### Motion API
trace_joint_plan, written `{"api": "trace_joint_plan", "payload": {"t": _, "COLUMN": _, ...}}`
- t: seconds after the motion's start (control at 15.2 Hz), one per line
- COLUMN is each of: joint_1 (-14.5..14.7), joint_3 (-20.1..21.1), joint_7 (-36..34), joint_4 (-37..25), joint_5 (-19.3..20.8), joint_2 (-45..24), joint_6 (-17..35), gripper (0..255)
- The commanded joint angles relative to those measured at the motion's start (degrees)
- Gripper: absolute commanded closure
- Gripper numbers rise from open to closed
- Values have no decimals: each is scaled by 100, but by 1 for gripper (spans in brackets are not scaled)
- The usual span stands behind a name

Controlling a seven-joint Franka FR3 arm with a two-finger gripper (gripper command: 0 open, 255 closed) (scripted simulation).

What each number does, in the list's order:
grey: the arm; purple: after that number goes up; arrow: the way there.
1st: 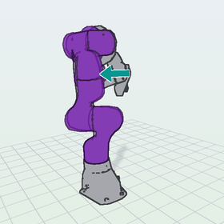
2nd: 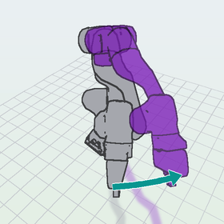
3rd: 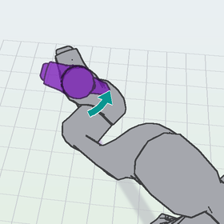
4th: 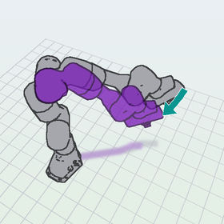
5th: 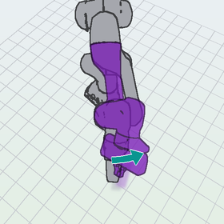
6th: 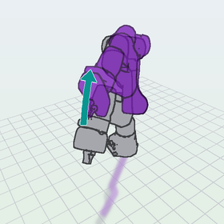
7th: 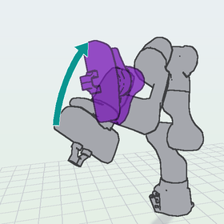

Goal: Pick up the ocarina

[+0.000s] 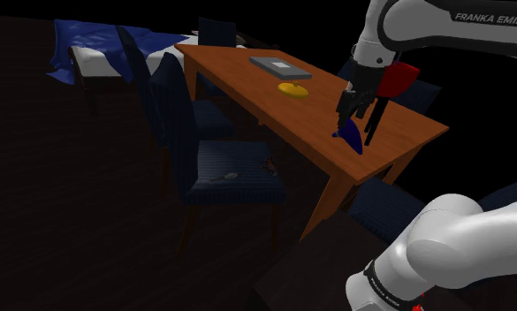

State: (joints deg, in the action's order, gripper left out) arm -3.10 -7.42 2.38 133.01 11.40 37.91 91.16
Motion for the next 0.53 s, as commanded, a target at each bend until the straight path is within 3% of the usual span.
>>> {"api": "trace_joint_plan", "payload": {"t": 0.0, "joint_1": -113, "joint_3": -262, "joint_7": 227, "joint_4": 2, "joint_5": 167, "joint_2": -153, "joint_6": 233, "gripper": 0}}
{"api": "trace_joint_plan", "payload": {"t": 0.46, "joint_1": -384, "joint_3": -1024, "joint_7": 848, "joint_4": -262, "joint_5": 485, "joint_2": -877, "joint_6": 933, "gripper": 0}}
